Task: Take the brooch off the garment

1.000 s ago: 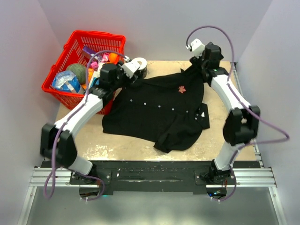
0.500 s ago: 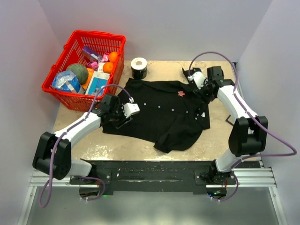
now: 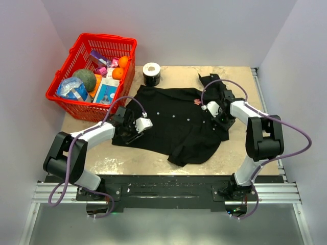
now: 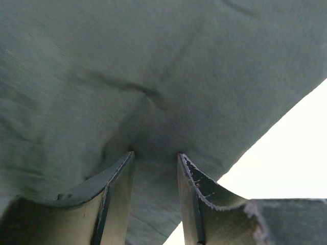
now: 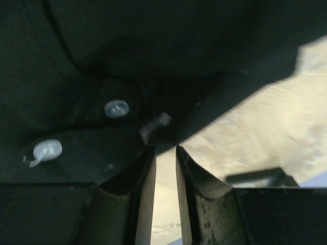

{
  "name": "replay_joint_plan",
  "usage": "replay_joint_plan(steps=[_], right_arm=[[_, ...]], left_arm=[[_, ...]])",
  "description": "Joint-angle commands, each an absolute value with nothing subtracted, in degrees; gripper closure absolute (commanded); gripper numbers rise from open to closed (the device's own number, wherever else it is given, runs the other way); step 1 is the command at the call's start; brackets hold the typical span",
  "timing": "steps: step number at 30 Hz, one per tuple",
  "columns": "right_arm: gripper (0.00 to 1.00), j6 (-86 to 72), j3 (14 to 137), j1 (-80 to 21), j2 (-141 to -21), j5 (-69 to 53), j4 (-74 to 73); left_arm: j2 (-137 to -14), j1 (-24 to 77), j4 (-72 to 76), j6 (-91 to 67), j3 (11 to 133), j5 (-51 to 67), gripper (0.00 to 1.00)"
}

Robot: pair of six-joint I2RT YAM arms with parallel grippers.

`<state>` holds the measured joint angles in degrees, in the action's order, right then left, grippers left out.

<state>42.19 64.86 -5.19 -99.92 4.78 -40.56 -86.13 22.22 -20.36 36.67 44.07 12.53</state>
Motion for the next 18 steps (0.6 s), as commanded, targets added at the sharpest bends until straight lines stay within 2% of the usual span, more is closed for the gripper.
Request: replay_joint_plan(steps=[1, 8, 18], right_arm=[[0.76, 42.8, 63.4, -5.0, -102.9, 4.7, -36.5], [0.80, 43.4, 62.2, -3.0, -108.4, 16.3, -27.4], [0.80, 46.0, 79.9, 2.6, -117.2, 23.5, -23.0]], left_arm=[[-87.1, 22.5, -18.5, 35.8, 43.1, 10.8, 0.57], [-88.4, 23.8, -19.6, 35.9, 42.6, 11.2, 0.57], [-87.1, 29.7, -25.6, 31.5, 45.5, 17.6, 0.61]])
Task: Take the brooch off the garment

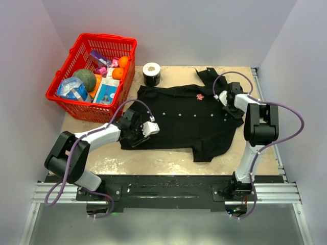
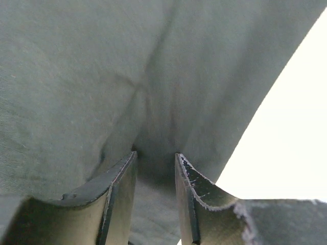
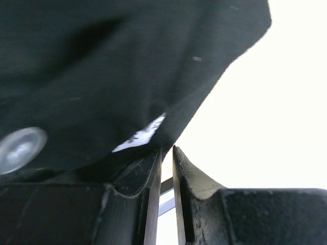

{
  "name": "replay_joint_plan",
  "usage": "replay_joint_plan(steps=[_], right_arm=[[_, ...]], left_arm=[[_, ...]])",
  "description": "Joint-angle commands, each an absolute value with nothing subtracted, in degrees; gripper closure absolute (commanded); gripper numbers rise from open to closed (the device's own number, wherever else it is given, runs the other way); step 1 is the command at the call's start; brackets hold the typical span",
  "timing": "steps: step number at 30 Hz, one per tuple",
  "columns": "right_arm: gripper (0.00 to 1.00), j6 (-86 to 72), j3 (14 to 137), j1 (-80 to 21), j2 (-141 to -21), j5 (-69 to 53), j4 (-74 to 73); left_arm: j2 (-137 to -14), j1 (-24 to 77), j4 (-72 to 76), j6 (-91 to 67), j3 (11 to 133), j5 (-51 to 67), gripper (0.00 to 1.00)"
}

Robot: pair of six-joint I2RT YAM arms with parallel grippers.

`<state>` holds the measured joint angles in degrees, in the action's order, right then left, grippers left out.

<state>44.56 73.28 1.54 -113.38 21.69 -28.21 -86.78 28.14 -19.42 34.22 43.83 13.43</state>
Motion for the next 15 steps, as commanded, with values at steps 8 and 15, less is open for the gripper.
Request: replay_joint_plan(steps=[8, 15], right_arm=[[0.75, 36.0, 92.8, 1.9, -109.8, 15.1, -32.9], [0.41, 39.6, 76.4, 1.4, -87.3, -12.9, -43.1]], left_arm=[[-80.3, 30.0, -29.2, 27.7, 55.0, 28.6, 0.57], [-79.1, 30.0, -25.6, 31.6, 49.9, 25.1, 0.56]])
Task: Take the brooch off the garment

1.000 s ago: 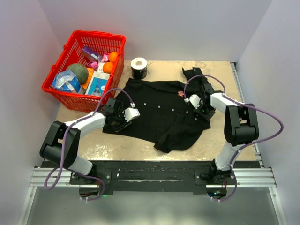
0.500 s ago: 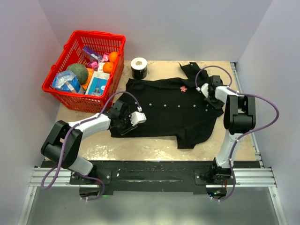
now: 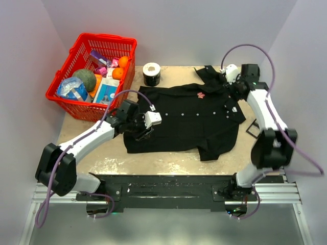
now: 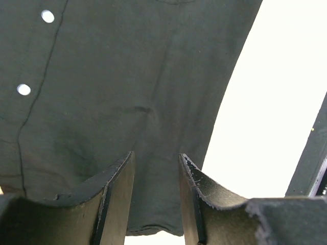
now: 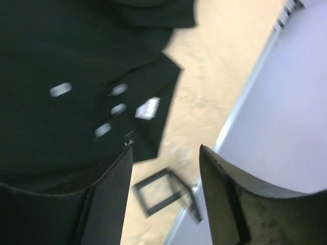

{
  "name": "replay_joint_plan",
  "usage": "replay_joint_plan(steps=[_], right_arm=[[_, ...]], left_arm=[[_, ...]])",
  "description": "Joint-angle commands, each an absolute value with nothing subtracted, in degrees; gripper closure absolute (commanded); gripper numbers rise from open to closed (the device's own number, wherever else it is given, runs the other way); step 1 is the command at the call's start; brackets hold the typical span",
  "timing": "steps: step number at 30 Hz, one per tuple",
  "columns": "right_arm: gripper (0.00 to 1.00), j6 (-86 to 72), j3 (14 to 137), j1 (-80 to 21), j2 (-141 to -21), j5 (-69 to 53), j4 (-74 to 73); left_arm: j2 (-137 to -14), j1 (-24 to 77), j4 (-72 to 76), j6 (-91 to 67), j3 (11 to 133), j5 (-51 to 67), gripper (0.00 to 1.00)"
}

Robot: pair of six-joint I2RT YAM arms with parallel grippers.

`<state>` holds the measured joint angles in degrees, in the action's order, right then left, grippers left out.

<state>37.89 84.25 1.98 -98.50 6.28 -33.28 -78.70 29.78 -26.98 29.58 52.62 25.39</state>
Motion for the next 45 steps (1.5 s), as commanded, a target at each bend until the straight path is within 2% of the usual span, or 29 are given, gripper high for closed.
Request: replay_joint_plan(steps=[1, 4, 6, 12, 18, 24, 28, 35, 42, 45], right_arm=[[0.35, 41.4, 74.4, 1.1, -83.4, -14.8, -45.3], [0.26, 42.2, 66.2, 0.4, -78.8, -14.9, -43.1], [0.25, 41.9, 59.4, 0.4, -75.8, -13.1, -39.3], [0.34, 45.5, 49.3, -1.8, -77.0, -9.9, -32.8], [0.35, 47.7, 43.5, -1.9, -75.9, -5.3, -30.5], [0.38, 51.4, 38.2, -3.4, -76.8, -1.1, -27.9], [0.43, 52.8, 35.2, -6.7, -75.1, -0.2, -31.9], [0.46, 54.5, 29.5, -7.2, -62.9, 4.3, -40.2], [0.47, 61.3, 32.5, -7.1, -55.4, 4.0, -48.8], [0.47, 60.3, 36.5, -6.9, -53.0, 0.6, -50.4]], left_arm=[[-79.2, 30.0, -24.8, 32.9, 49.4, 24.3, 0.56], [-79.5, 29.9, -21.8, 35.8, 46.6, 19.2, 0.58], [-80.5, 29.9, -21.1, 37.8, 45.3, 16.8, 0.60], [-83.8, 29.8, -21.6, 39.8, 44.7, 14.1, 0.62], [-83.3, 29.8, -22.7, 45.8, 40.1, 6.8, 0.64], [-81.2, 29.3, -24.9, 46.7, 36.4, 6.0, 0.65], [-80.2, 29.3, -26.5, 46.1, 35.2, 5.3, 0.67], [-73.1, 28.8, -34.4, 47.9, 31.0, 2.7, 0.67], [-61.7, 28.6, -36.6, 53.4, 25.9, 0.5, 0.67], [-60.0, 28.6, -38.0, 54.5, 30.2, 4.1, 0.64]])
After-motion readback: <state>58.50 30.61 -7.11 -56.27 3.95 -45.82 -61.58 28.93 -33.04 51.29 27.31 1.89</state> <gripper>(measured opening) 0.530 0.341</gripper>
